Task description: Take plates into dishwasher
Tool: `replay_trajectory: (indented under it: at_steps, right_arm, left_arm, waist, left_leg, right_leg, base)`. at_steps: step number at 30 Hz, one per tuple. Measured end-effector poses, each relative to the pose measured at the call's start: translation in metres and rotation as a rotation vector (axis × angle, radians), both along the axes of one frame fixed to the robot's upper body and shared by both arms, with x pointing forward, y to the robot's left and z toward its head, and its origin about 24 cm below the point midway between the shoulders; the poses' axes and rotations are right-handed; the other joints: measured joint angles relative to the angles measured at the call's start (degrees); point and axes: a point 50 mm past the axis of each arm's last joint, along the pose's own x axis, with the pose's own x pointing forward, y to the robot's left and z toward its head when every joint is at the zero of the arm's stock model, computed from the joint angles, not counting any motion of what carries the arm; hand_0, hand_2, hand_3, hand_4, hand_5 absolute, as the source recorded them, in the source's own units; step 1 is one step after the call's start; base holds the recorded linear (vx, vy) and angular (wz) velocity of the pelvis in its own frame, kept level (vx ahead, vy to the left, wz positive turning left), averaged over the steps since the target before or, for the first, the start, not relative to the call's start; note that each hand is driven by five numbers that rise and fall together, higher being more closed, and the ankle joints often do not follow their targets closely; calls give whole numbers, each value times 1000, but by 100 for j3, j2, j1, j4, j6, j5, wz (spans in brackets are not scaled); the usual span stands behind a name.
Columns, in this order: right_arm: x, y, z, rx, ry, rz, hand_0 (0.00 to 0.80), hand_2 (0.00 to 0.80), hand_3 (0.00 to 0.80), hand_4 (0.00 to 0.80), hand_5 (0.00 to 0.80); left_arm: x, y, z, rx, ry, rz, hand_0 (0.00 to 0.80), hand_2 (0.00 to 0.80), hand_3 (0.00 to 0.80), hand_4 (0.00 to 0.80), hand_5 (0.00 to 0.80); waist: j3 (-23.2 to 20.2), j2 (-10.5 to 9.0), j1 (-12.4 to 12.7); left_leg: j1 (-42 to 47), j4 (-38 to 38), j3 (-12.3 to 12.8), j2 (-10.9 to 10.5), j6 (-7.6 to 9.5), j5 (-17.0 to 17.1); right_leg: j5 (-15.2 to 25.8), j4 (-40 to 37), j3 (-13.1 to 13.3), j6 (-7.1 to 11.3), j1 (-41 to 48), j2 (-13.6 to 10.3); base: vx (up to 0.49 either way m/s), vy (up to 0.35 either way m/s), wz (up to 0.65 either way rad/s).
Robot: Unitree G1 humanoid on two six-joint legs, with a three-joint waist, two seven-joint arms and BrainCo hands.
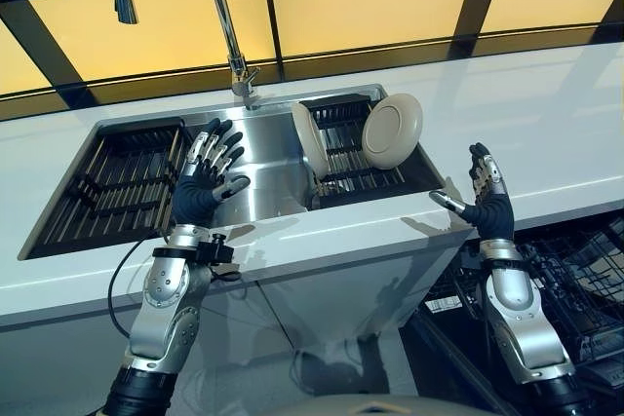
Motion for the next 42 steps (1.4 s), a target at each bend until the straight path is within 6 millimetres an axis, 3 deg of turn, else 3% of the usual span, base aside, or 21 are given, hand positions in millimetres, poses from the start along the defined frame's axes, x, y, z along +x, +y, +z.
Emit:
replay_trajectory:
  at_steps: [11,26,34,42]
  right_arm:
    - [1,0,3,-4,-14,2,0,0,0,0,0]
    - [19,-13,44,-156,-146,11,0,0,0,0,0]
    - [43,-23,75,-359,-181,-46,0,0,0,0,0]
    - [78,-45,139,-792,-245,-229,0,0,0,0,0]
  left_arm:
    - [1,-1,0,5,1,-5,0,0,0,0,0]
    - [6,-2,5,10,-6,-15,0,0,0,0,0]
    - [18,-8,6,26,4,-41,0,0,0,0,0]
    - [24,-9,5,60,27,-69,0,0,0,0,0]
  waist:
    - [0,0,3]
    - [-1,-2,19]
    - [5,-28,48]
    - [25,-135,209]
  left_leg:
    - [2,1,1,0,0,1]
    - [7,0,-19,0,1,6]
    - [6,9,-114,-12,-2,35]
    - [27,3,-206,-28,-1,59]
  right_leg:
    - [1,0,-1,-2,0,0]
    - [15,-1,-20,-22,14,-1]
    - [16,0,-113,-23,38,-10]
    - [12,-3,-216,-20,104,-27]
  base:
    - [0,0,0]
    - [-2,0,0]
    - [5,6,6]
    - [56,7,7]
